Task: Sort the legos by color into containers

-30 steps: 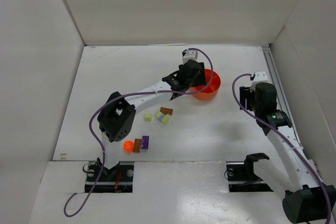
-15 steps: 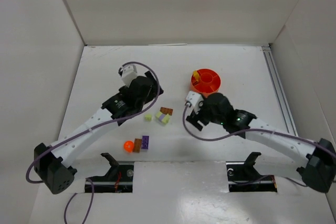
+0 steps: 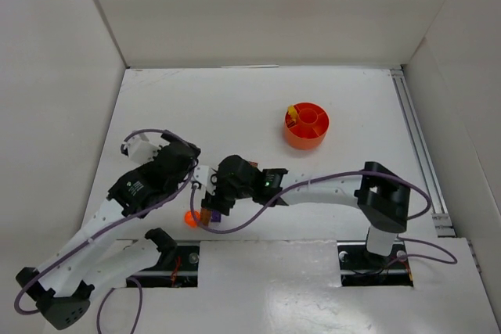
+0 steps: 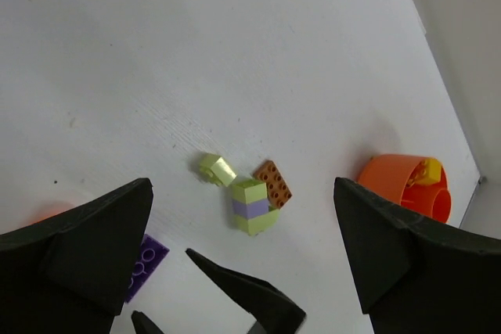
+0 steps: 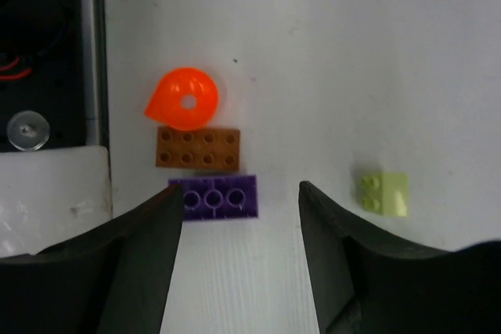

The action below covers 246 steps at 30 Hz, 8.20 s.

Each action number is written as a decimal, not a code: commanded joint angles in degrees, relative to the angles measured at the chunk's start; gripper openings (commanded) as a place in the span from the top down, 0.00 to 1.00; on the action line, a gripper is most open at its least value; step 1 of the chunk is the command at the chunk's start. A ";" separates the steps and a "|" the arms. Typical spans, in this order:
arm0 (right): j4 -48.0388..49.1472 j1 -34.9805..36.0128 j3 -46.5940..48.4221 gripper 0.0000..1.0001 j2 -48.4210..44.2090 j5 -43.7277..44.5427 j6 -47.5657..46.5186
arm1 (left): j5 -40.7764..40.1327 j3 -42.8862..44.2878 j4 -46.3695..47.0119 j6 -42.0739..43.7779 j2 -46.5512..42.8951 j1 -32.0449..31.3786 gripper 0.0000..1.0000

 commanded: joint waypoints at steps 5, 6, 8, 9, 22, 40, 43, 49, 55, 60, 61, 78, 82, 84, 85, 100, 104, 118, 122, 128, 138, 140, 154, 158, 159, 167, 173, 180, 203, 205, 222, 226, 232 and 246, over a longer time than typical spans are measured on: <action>3.98 -0.41 11.63 0.37 11.60 -8.19 6.93 | -7.91 2.20 -13.61 -16.19 -3.00 -0.60 0.00; 3.98 -0.41 12.34 0.38 12.66 -8.73 6.94 | -8.44 2.72 -15.19 -18.13 -3.61 -0.60 0.00; 3.98 -0.41 14.27 0.38 15.47 -9.52 8.34 | -9.31 2.73 -17.05 -21.66 -5.10 0.18 0.00; 3.98 -0.41 14.28 0.38 16.18 -9.52 8.35 | -10.19 2.73 -17.05 -22.71 -5.89 0.19 0.00; 3.98 -0.41 18.85 0.42 23.65 -12.25 10.11 | -17.31 -0.61 -17.05 -29.05 -9.33 0.19 0.00; 8.28 0.11 14.46 0.94 23.93 -18.40 13.45 | -20.22 -1.14 -17.05 -31.76 -5.37 0.19 0.00; 8.82 0.11 13.66 1.00 22.43 -18.40 13.97 | -20.22 -1.14 -17.05 -31.77 -5.37 0.19 0.00; 8.82 0.11 13.14 1.00 20.68 -19.02 12.84 | -20.22 -1.14 -17.05 -31.24 -5.37 0.19 0.00; 8.82 -0.58 8.92 1.00 12.33 -9.63 10.64 | -19.70 -0.09 -13.63 -25.45 -3.53 0.19 0.00; 7.41 -6.64 3.49 1.00 3.63 -5.58 10.11 | -18.38 1.14 -6.08 -17.54 1.56 0.19 0.00; 7.41 -7.70 2.68 1.00 2.48 -4.18 10.11 | -18.37 1.15 -5.11 -15.10 2.44 0.19 0.00; -3.22 -31.62 -8.40 1.00 -21.87 22.46 -9.65 | 13.67 8.79 25.31 24.11 23.97 9.50 0.00; -3.22 -32.93 -8.93 1.00 -20.65 25.98 -14.58 | 17.57 8.79 26.72 26.41 27.67 10.91 0.00; -2.70 -32.93 -9.63 1.00 -19.95 25.98 -16.87 | 18.10 9.32 27.24 27.12 29.33 11.53 0.00; -2.70 -32.93 -9.63 1.00 -19.07 27.12 -17.75 | 18.62 9.32 27.25 27.81 29.35 11.53 0.00; -2.17 -31.18 -8.57 1.00 -12.20 37.75 -20.13 | 23.63 8.27 32.08 32.30 33.92 12.05 0.00; -2.17 -29.60 -8.05 0.97 -10.89 39.69 -20.66 | 23.64 7.65 32.08 32.30 33.92 12.05 0.00; -0.32 -22.40 -6.91 0.95 -5.62 55.15 -26.62 | 23.64 6.07 32.08 32.30 32.69 12.05 0.00; -0.32 -21.25 -6.38 0.95 -5.00 58.42 -28.38 | 23.11 5.45 32.08 32.30 32.16 12.05 0.00; -0.32 -21.24 -5.24 0.95 -5.00 60.88 -30.32 | 23.11 4.93 32.08 32.30 32.16 12.05 0.00; 2.92 -21.24 -4.79 0.95 -4.38 59.56 -37.61 | 23.64 4.93 32.61 32.30 33.30 12.58 0.00; 2.93 -21.24 -5.59 0.95 -4.38 58.33 -38.85 | 24.34 4.32 32.61 32.30 33.30 13.19 0.00; 5.48 -22.30 -7.08 0.94 -1.92 55.08 -43.95 | 25.40 3.17 33.13 33.36 33.82 14.95 0.00; 5.48 -23.35 -6.56 0.91 -1.31 55.60 -44.56 | 25.40 3.17 33.13 33.36 33.83 14.95 0.00; 5.48 -23.35 -6.55 0.90 -1.31 55.08 -44.56 | 25.40 3.17 33.13 33.36 33.83 14.95 0.00; 6.01 -23.88 -6.03 0.79 0.62 55.68 -44.56 | 25.40 3.17 32.61 33.36 34.97 14.95 0.00; 6.01 -23.88 -6.03 0.66 -0.86 56.22 -44.03 | 25.92 3.17 32.61 33.36 34.97 15.48 0.00; 6.01 -23.88 -7.16 0.52 -9.20 56.22 -39.30 | 26.45 2.64 30.94 33.97 34.97 15.48 0.00; -15.35 -40.58 -14.46 0.40 -38.04 27.04 -2.20 | 22.06 -7.81 25.58 26.50 29.61 11.53 0.25; -15.87 -40.58 -14.46 0.40 -38.04 27.04 -1.68 | 22.58 -8.60 26.19 26.50 29.09 11.53 0.28; -15.88 -41.63 -15.52 0.40 -38.04 25.90 -1.14 | 24.17 -10.01 30.41 25.36 32.77 11.53 0.30; -15.88 -42.16 -16.04 0.40 -38.04 25.90 -1.14 | 24.17 -10.01 30.94 25.36 34.70 11.53 0.35; -15.88 -42.69 -16.04 0.40 -37.52 25.90 -1.14 | 25.48 -10.01 32.70 25.89 35.23 11.53 0.39; -15.88 -43.22 -16.57 0.40 -37.52 25.90 -0.62 | 25.48 -10.54 32.70 26.41 36.90 9.77 0.56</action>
